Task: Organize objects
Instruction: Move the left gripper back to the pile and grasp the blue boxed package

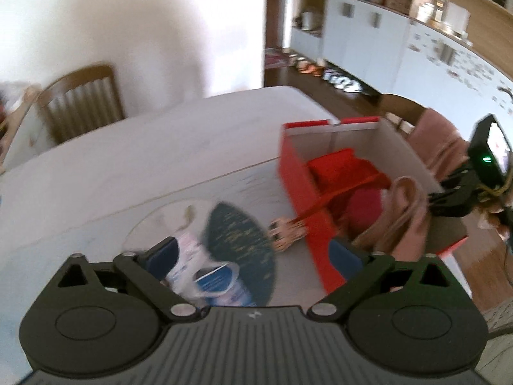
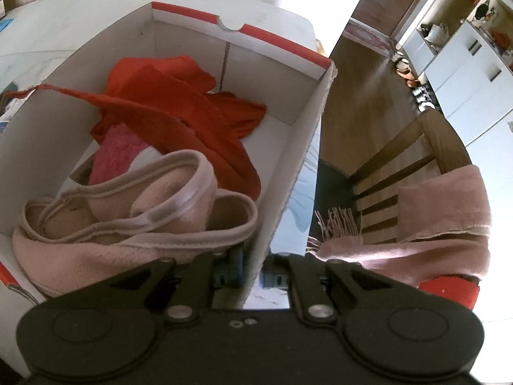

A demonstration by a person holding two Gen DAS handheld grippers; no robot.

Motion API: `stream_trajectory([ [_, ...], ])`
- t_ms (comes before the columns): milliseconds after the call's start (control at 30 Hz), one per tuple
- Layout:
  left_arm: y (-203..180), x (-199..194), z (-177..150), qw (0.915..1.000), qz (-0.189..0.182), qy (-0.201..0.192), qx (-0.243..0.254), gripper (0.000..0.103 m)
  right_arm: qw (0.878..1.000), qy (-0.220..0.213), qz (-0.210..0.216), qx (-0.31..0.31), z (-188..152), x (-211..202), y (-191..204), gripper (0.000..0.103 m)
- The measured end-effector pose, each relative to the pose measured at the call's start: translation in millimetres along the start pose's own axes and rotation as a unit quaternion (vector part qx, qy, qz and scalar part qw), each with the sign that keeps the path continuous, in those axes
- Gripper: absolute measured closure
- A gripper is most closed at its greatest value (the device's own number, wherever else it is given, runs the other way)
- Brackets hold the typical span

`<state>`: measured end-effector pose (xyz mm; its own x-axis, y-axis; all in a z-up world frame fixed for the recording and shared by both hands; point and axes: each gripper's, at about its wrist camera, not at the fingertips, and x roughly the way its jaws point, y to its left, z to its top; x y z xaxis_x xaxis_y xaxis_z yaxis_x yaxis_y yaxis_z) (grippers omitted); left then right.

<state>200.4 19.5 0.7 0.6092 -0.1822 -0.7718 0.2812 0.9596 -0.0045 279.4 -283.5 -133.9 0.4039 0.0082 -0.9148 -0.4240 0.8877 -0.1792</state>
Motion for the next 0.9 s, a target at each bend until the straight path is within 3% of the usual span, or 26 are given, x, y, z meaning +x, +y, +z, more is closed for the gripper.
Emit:
stream_trajectory([
  [200,35.4,2.4,-37.8,0.9986,0.036,0.022,-0.032,0.000,1.000,0.000,0.000,-0.001,0.7,0.7,-0.7,0.095],
  [367,41.7,11.1,-67.3,0.9976,0.035,0.043,-0.041,0.000,1.000,-0.001,-0.001,-0.004,1.2,2.3,-2.7,0.095],
  [533,22.6,30.3,-74.6,0.9988,0.026,0.038,-0.016,0.000,1.000,0.001,-0.005,-0.005,1.5,5.1,-3.2,0.095],
  [667,4.8,60.9,-78.9,0.9978,0.026,0.059,-0.014,0.000,1.000,0.001,-0.006,-0.006,0.9,6.1,-3.1,0.095],
  [900,-4.8,100.9,-76.1,0.9955,0.030,0.080,-0.040,0.000,1.000,0.000,-0.006,-0.004,0.3,6.1,-1.9,0.095],
])
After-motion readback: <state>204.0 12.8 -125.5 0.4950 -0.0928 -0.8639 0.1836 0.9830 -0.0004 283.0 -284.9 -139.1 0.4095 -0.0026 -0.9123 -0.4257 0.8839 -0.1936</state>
